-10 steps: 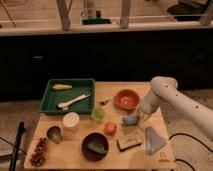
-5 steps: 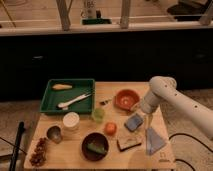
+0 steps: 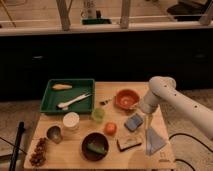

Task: Place sponge in table surface

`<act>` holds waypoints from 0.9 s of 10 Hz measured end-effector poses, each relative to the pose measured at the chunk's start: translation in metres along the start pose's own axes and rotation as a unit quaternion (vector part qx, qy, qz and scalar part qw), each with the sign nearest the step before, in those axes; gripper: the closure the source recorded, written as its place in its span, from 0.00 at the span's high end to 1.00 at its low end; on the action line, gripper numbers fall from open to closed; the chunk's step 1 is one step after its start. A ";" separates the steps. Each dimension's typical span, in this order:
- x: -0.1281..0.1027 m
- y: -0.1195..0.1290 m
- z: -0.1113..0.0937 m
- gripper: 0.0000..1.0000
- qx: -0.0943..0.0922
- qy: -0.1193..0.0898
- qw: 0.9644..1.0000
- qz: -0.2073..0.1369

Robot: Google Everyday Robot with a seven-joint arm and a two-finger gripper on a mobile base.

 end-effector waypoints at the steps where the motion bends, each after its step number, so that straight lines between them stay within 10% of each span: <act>1: 0.000 0.000 -0.001 0.80 0.000 -0.001 1.000 -0.001; 9: 0.003 0.002 -0.008 0.80 -0.004 -0.002 1.000 -0.006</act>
